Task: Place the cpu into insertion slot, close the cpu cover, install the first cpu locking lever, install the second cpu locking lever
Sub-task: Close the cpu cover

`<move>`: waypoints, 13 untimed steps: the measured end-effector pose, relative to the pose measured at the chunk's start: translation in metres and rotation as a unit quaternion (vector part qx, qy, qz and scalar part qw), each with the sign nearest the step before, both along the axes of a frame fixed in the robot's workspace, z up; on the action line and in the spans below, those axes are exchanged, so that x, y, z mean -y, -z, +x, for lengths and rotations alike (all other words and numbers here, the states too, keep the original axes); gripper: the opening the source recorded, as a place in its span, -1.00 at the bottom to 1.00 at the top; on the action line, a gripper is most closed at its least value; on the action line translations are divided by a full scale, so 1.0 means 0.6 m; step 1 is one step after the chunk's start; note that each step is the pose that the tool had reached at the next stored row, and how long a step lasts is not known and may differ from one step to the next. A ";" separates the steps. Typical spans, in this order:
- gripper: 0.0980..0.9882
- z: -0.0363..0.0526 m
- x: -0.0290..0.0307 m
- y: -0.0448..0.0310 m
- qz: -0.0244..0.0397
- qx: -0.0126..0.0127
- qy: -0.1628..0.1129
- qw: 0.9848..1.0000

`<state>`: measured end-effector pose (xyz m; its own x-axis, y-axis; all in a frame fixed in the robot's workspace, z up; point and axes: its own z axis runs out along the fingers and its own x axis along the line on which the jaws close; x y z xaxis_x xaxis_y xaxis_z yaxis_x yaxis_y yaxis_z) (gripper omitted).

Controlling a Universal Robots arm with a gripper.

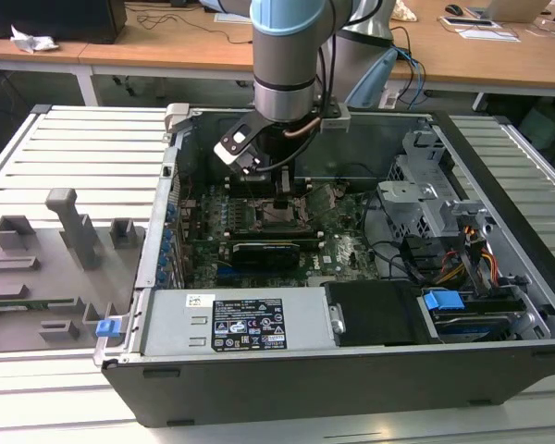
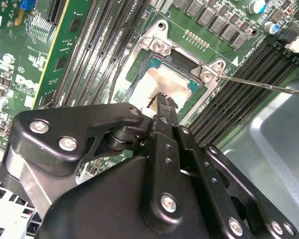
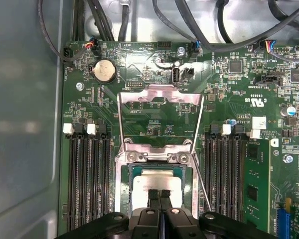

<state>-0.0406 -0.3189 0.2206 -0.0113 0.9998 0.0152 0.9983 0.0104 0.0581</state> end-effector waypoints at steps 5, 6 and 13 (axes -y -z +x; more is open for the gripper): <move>-0.98 0.000 0.0000 -0.008 0.000 0.000 0.000 1.000; -0.98 0.000 0.0000 -0.010 0.000 0.000 0.000 1.000; -0.98 0.013 0.0004 -0.013 0.000 0.000 0.000 1.000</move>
<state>-0.0331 -0.3192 0.2282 -0.0112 0.9998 0.0149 0.9983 0.0103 0.0572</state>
